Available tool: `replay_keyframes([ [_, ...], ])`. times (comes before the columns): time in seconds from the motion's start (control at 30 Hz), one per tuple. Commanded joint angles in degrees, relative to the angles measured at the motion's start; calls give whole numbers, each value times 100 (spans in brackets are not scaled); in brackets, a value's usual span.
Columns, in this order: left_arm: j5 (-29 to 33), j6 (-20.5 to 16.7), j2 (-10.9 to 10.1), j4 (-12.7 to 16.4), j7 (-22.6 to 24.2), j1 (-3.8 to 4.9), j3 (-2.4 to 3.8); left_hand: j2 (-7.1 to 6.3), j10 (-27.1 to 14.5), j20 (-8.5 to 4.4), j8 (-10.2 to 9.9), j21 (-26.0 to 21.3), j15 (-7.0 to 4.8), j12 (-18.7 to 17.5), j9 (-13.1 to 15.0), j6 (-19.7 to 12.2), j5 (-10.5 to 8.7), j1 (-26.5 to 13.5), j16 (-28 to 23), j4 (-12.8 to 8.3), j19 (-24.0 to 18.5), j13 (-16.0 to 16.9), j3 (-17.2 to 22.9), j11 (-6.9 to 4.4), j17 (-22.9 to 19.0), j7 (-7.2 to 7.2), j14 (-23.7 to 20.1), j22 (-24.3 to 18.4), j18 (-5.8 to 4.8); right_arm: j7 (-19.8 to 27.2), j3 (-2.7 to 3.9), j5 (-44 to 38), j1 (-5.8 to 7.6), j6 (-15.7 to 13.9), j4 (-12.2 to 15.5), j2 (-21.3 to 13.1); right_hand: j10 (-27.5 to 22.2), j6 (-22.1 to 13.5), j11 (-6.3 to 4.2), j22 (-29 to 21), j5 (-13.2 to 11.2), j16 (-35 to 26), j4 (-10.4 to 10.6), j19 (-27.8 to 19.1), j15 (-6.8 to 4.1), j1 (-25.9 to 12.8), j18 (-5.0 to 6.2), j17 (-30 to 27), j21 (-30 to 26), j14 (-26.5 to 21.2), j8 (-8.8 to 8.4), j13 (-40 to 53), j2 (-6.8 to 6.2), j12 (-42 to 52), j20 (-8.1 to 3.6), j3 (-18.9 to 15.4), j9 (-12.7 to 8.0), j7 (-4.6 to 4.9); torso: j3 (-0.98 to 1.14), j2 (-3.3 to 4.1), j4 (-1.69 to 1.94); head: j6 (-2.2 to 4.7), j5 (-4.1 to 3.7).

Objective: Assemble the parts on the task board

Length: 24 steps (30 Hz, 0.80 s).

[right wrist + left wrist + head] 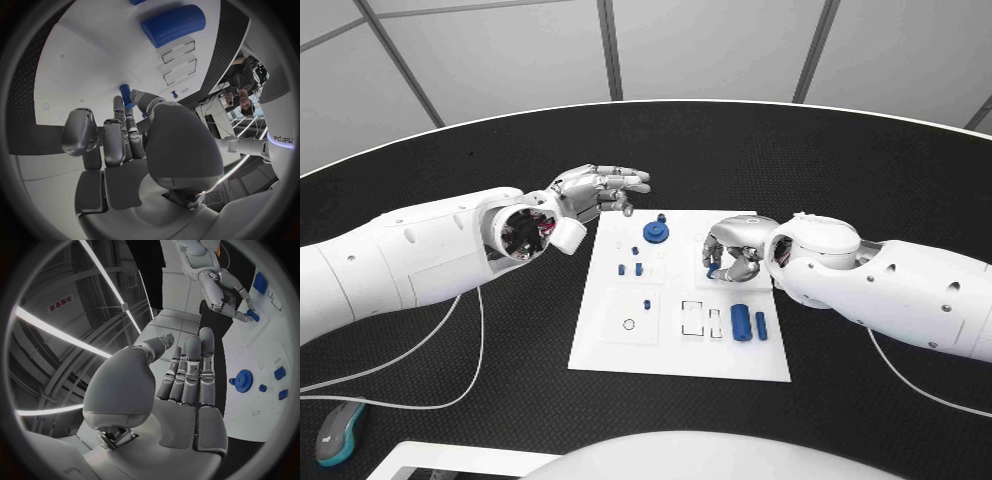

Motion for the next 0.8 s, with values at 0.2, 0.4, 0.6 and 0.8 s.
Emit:
replay_keyframes([
  [0.2,0,-3,5,-4,-2,0,0,9,-32,36,3,-21,-3,41,10,-10,-25,16,33,2,5,11,-34,-22,-13,30,-54,-8,94,13,-1,0,-14,-60,-28,10,230,221,-46,716,2,29,-67,207,-96,86,-98,5,109,238,124,21,131,-33,-53,77,56,-28,-3,-2,-2,-14,3],
  [0.4,0,-4,9,-11,-4,0,0,9,-32,36,3,-21,-3,41,10,-10,-25,16,33,2,5,11,-34,-22,-13,30,-54,-8,94,-2,-1,0,-23,-306,44,-21,373,327,-84,751,-103,34,-117,222,-130,116,-108,18,174,243,211,52,288,-45,-81,123,123,-62,-1,-6,-4,-18,15],
  [0.6,0,0,19,-28,-7,0,0,9,-32,36,3,-21,-3,41,10,-10,-25,16,33,2,5,11,-34,-22,-13,30,-54,-8,94,-72,1,0,-25,-628,286,-144,466,350,-100,774,-109,25,-196,232,-145,164,-115,10,217,242,264,71,357,-64,-98,184,181,-61,-3,-12,-9,-18,17],
  [0.8,0,12,40,-74,-11,-1,0,12,-37,35,3,-22,-3,46,11,-12,-24,17,36,5,5,12,-35,-22,-17,31,-56,-9,94,-234,15,1,-15,-738,844,-471,486,355,-101,778,-107,23,-224,233,-147,175,-116,9,222,242,276,75,355,-71,-101,203,196,-57,-7,-25,-21,-12,41],
])
